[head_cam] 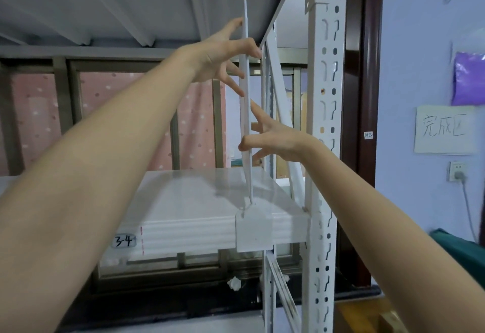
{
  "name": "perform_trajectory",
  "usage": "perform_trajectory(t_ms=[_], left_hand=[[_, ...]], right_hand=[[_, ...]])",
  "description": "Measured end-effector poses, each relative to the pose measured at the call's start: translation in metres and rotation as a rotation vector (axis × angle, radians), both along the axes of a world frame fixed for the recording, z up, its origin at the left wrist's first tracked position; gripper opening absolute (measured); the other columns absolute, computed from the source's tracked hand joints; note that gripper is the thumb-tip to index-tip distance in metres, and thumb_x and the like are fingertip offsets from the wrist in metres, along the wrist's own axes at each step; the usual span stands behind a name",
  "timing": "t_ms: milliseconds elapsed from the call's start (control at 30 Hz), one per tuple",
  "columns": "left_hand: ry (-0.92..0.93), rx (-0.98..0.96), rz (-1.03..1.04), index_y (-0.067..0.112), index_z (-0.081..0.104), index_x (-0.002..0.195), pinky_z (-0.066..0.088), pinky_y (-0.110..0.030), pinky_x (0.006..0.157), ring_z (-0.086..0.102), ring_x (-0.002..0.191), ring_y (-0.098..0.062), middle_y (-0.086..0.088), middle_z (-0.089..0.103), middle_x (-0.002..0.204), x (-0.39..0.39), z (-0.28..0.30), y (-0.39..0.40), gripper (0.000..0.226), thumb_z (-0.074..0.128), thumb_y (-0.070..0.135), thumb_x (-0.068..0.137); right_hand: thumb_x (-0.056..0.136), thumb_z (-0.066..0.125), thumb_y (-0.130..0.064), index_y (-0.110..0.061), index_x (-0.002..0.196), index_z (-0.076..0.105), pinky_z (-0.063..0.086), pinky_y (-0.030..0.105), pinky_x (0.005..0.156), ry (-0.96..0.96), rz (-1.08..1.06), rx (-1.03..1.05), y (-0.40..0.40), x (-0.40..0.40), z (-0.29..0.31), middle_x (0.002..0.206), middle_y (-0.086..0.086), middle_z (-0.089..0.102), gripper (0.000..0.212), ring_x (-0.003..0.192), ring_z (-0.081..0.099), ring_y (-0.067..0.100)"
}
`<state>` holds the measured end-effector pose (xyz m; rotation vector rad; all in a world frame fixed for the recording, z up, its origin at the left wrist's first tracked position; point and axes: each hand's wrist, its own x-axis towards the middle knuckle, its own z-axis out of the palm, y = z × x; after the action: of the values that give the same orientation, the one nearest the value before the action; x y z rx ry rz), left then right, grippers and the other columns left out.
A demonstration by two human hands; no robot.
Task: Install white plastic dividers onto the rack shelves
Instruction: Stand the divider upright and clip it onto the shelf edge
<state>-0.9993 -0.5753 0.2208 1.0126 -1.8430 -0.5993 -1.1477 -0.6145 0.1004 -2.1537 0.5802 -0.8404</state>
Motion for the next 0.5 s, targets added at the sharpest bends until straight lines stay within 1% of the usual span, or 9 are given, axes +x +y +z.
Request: perform_trajectory(t_ms=[133,200,267,300,333,400,500], left_hand=[[0.008,0.01,0.004,0.04,0.012,0.149,0.057,-0.05,0.073,0.045,0.121,-0.049,-0.009,0.023,0.152,0.001,-0.0003,-0.0005,0.108,0.076,0.032,0.063],[0.014,0.014,0.012,0.039,0.012,0.15,0.057,-0.051,0.074,0.046,0.121,-0.05,-0.006,0.022,0.151,0.0013,-0.001,-0.0008,0.107,0.077,0.031,0.064],[0.014,0.012,0.028,0.039,0.012,0.149,0.057,-0.051,0.074,0.046,0.12,-0.05,-0.003,0.025,0.143,0.0012,-0.0026,-0.0012,0.103,0.075,0.031,0.068],[0.017,0.012,0.034,0.039,0.012,0.149,0.057,-0.051,0.074,0.046,0.12,-0.05,-0.002,0.027,0.138,0.0014,-0.0033,-0.0013,0.102,0.074,0.031,0.068],[0.02,0.013,0.034,0.039,0.012,0.149,0.057,-0.051,0.074,0.047,0.12,-0.05,-0.001,0.03,0.135,0.0016,-0.0033,-0.0013,0.102,0.074,0.031,0.068],[0.021,0.007,0.03,0.038,0.011,0.15,0.057,-0.053,0.077,0.047,0.12,-0.048,0.0,0.033,0.131,0.0028,-0.002,-0.0017,0.099,0.072,0.029,0.072],[-0.004,-0.008,0.031,0.037,0.007,0.151,0.055,-0.054,0.082,0.048,0.12,-0.046,0.003,0.032,0.13,0.0031,-0.0016,-0.0028,0.097,0.07,0.029,0.078]], right_hand=[[0.085,0.061,-0.004,-0.046,0.15,-0.005,0.056,0.025,0.069,0.024,0.012,0.011,-0.0046,0.0011,0.0016,0.158,0.005,0.01,0.102,0.119,0.034,0.009],[0.082,0.064,-0.008,-0.048,0.149,-0.004,0.056,0.024,0.066,0.045,0.028,0.028,-0.0068,0.0025,0.0025,0.157,0.006,0.013,0.104,0.117,0.042,0.012],[0.078,0.065,-0.011,-0.05,0.148,-0.004,0.056,0.023,0.063,0.06,0.041,0.038,-0.0085,0.0037,0.003,0.156,0.006,0.014,0.105,0.107,0.051,0.011],[0.079,0.065,-0.011,-0.05,0.148,-0.003,0.056,0.023,0.061,0.06,0.045,0.04,-0.0087,0.0039,0.0029,0.156,0.006,0.014,0.105,0.102,0.052,0.009],[0.079,0.064,-0.01,-0.05,0.148,-0.003,0.056,0.023,0.061,0.054,0.046,0.041,-0.0085,0.004,0.0028,0.156,0.005,0.013,0.104,0.101,0.052,0.008],[0.08,0.064,-0.008,-0.051,0.148,-0.002,0.056,0.022,0.063,0.048,0.035,0.033,-0.0072,0.0036,0.0024,0.157,0.005,0.013,0.104,0.105,0.052,0.01],[0.081,0.065,-0.007,-0.049,0.148,-0.004,0.055,0.02,0.062,0.042,0.015,0.032,-0.0034,0.0032,0.0011,0.158,0.004,0.012,0.106,0.117,0.038,0.011]])
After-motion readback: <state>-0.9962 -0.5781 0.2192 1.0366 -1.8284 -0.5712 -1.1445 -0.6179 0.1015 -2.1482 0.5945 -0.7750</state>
